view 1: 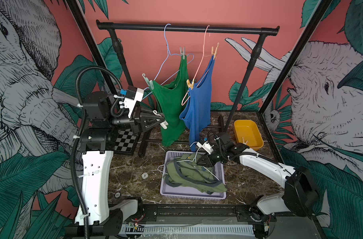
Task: Remove the clothespins securing tank tops to the hanger
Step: Place the hanger in the basket, then place the clothespin in the storage box.
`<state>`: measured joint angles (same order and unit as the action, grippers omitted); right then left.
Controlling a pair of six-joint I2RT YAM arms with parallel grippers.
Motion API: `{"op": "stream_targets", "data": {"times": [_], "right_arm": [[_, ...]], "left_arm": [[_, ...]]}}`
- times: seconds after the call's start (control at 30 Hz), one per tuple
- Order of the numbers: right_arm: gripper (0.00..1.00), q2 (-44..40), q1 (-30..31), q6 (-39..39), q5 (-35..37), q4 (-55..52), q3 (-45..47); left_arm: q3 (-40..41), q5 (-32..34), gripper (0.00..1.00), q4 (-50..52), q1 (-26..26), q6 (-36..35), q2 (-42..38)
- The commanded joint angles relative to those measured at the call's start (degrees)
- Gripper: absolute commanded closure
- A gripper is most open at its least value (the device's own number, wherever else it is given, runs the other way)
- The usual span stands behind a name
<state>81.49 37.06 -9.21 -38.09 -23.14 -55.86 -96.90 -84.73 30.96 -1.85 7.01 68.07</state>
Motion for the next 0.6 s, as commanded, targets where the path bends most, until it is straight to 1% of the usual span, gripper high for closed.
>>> {"op": "stream_targets", "data": {"times": [0.0,0.1,0.17,0.23,0.33,0.4,0.43,0.57], "right_arm": [[0.5,-3.24,-0.14,-0.2,3.22,1.23,-0.98],[0.45,-5.77,-0.14,0.03,4.31,0.24,-2.53],[0.44,-6.73,-0.14,1.06,5.87,-2.21,-4.76],[0.44,-8.19,-0.14,0.96,5.29,-3.43,-7.73],[0.43,-10.73,1.05,-0.34,0.52,-3.88,-14.87],[0.4,-12.4,3.2,-1.04,-0.1,-2.34,-18.87],[0.38,-12.75,4.38,-1.11,-0.39,-1.87,-22.65],[0.34,-10.98,7.17,-0.61,0.41,-2.26,-32.92]], "left_arm": [[0.46,0.54,1.0,-4.07,-1.16,3.48,0.27],[0.31,1.11,1.0,-4.77,-2.18,4.5,0.79],[0.55,1.71,1.0,-4.88,-2.69,4.78,0.98],[1.09,2.25,1.0,-4.94,-3.37,4.9,1.11],[2.26,2.78,1.0,-4.9,-3.85,4.61,1.31],[3.06,2.8,1.0,-4.87,-3.93,4.33,1.29],[3.36,2.8,1.0,-5.07,-4.0,4.33,1.28],[3.29,3.54,1.0,-5.73,-4.42,5.14,1.54]]}}
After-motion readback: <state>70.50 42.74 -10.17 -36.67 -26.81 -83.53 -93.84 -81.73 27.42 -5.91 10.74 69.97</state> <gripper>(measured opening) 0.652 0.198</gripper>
